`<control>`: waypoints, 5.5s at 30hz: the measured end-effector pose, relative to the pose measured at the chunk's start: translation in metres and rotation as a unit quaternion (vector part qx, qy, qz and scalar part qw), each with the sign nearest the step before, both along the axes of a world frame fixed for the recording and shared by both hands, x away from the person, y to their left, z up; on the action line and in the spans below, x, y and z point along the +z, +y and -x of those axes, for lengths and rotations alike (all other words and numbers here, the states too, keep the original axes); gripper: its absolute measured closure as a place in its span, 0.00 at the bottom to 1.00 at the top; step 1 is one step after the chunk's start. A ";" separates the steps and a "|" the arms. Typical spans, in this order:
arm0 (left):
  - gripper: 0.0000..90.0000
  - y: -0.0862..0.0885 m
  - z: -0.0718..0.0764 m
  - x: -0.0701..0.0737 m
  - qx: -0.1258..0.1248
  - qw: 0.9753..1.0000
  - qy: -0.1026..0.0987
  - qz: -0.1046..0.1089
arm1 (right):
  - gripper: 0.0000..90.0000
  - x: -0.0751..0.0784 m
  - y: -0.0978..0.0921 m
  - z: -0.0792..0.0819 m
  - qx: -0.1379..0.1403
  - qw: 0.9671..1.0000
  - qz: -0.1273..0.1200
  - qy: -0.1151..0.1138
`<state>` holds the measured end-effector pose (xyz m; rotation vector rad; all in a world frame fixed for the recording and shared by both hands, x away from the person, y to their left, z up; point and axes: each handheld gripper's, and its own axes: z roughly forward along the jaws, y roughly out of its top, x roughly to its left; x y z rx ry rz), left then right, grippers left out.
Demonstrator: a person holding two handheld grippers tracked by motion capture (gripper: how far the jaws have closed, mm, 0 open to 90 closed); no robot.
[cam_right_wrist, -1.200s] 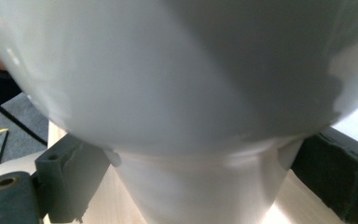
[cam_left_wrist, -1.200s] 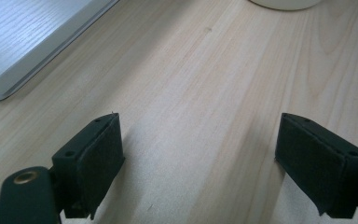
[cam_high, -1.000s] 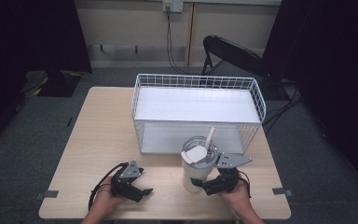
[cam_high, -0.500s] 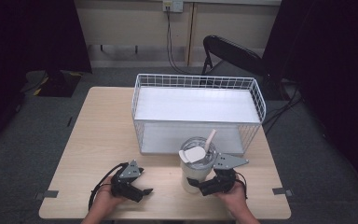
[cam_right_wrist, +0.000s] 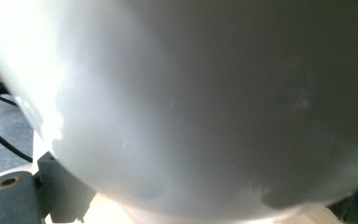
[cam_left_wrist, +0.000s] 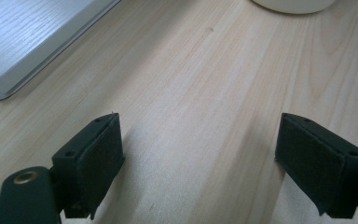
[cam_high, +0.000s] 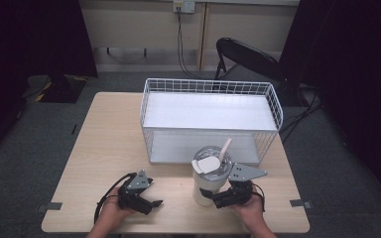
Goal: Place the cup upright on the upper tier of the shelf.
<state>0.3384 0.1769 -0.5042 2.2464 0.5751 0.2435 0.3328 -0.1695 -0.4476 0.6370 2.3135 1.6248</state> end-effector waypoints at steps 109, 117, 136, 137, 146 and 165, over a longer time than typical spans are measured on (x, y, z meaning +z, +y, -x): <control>0.16 0.000 0.000 0.000 0.003 1.000 0.001 0.005 | 0.10 0.196 -0.020 -0.072 -0.013 0.999 -0.034 0.017; 0.16 0.000 0.000 0.000 0.003 1.000 0.001 0.005 | 0.10 0.205 -0.014 -0.078 -0.020 0.999 -0.030 0.012; 0.16 0.000 0.000 0.000 0.003 1.000 0.002 0.004 | 0.10 0.219 -0.008 -0.106 -0.062 0.998 -0.025 -0.005; 0.16 0.000 0.000 0.000 0.003 1.000 0.002 0.004 | 0.10 0.219 -0.007 -0.108 -0.065 0.998 -0.023 -0.005; 0.16 0.000 0.000 0.000 0.001 1.000 0.003 0.003 | 0.10 0.215 -0.005 -0.124 -0.085 0.996 -0.022 -0.006; 0.16 0.000 0.000 0.000 0.001 1.000 0.003 0.003 | 0.10 0.205 0.002 -0.151 -0.132 0.991 -0.013 -0.026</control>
